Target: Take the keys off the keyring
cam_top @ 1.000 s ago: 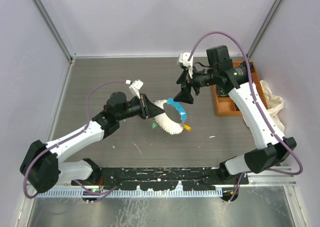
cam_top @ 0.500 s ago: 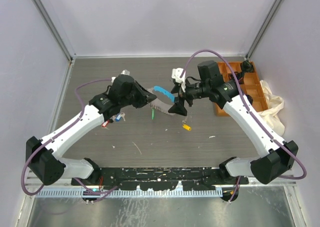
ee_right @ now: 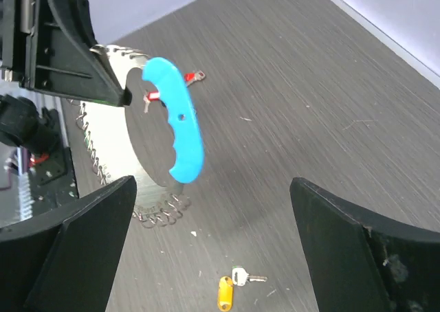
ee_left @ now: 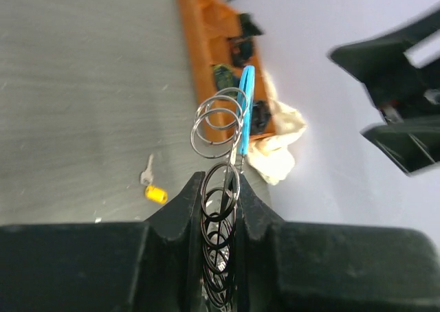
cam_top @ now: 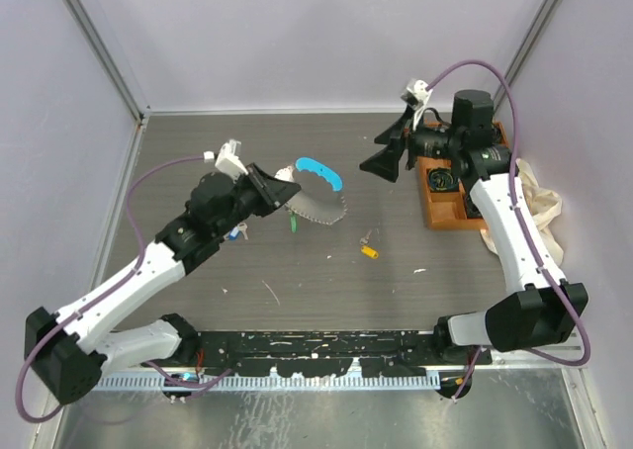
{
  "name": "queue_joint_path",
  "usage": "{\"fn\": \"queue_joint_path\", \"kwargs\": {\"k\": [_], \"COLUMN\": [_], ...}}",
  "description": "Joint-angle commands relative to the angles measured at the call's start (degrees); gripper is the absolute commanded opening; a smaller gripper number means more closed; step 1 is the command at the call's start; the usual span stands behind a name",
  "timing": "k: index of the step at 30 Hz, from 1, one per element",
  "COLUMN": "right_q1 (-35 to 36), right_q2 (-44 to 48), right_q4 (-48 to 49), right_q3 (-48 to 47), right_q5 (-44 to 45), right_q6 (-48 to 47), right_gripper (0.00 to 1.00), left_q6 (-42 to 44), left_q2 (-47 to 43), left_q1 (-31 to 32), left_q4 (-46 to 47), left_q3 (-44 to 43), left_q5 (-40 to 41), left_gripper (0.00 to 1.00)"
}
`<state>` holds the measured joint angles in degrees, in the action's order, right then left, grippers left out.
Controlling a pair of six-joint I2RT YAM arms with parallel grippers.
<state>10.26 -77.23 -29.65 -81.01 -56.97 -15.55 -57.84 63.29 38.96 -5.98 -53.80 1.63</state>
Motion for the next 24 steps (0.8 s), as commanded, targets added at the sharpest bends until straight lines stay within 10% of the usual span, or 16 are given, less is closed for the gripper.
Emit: {"fn": "queue_joint_path", "kwargs": {"k": [1, 15, 24], "right_q1": [-1.3, 8.9, 11.3], "right_q2": [2.8, 1.9, 2.0], "right_q4": [16.2, 6.8, 4.5], "right_q3": [4.1, -7.3, -11.6], "right_q5": [-9.7, -11.2, -15.4], "right_q6": [19.6, 17.1, 17.8], "right_gripper": [1.0, 0.95, 0.04], "left_q6": [12.7, 12.8, 13.4], "left_q2": [-6.2, -1.0, -0.1], "left_q1": [0.2, 0.3, 0.3], "left_q4": [34.4, 60.3, 61.2], "left_q3": [7.6, 7.2, 7.0], "left_q5": [-5.8, -21.7, -24.6], "left_gripper": [0.0, 0.0, 0.0]}}
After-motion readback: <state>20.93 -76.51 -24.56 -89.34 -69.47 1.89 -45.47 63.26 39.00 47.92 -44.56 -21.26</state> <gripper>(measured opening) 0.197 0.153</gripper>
